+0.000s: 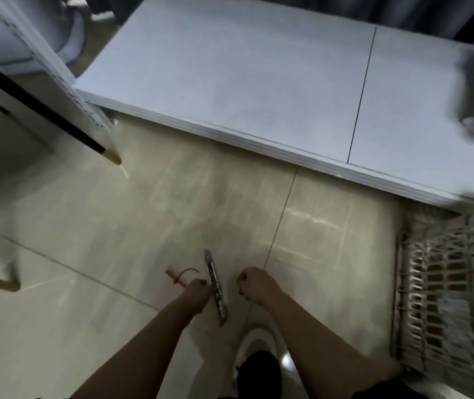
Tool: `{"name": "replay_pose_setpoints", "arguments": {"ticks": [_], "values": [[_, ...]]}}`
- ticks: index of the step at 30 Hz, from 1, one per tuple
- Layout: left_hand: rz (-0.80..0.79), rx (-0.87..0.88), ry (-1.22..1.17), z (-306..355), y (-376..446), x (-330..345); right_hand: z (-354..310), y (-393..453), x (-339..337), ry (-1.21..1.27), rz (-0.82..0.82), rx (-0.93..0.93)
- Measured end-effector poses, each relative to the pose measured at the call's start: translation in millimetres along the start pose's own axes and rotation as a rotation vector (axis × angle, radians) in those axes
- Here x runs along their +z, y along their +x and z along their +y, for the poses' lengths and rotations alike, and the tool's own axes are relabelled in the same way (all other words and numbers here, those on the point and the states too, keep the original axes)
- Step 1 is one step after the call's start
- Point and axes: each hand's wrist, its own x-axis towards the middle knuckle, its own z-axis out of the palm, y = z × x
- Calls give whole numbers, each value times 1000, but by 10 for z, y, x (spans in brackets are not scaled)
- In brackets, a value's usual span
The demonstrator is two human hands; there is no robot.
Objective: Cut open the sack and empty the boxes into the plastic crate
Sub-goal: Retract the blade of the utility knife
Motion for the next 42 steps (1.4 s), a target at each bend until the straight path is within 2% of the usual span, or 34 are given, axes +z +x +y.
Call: {"name": "replay_pose_setpoints", "arguments": {"ticks": [6,10,14,18,22,24,27,31,38,40,42], "values": [[-10,-84,-240,-109,149,232,-31,212,338,192,-159,44],[15,-139,-479,-66,173,363,-60,324,504,339,-166,76],[19,-206,-612,26,104,409,-13,229,488,529,-144,134],[-1,-195,-609,84,48,404,-8,271,512,517,-10,138],[17,-137,-618,202,5,431,123,352,523,350,90,85],[37,-87,-608,295,-20,460,197,312,448,334,177,10],[54,78,-449,426,-55,500,188,75,208,430,239,-75],[56,253,-321,694,-270,559,254,-286,-151,210,489,-107],[97,490,-336,1254,-881,598,206,-1022,-742,34,836,-215],[102,592,-314,1399,-1166,602,177,-1281,-856,187,868,-255],[73,713,-273,1529,-1428,610,123,-1507,-981,473,826,-283]]}}
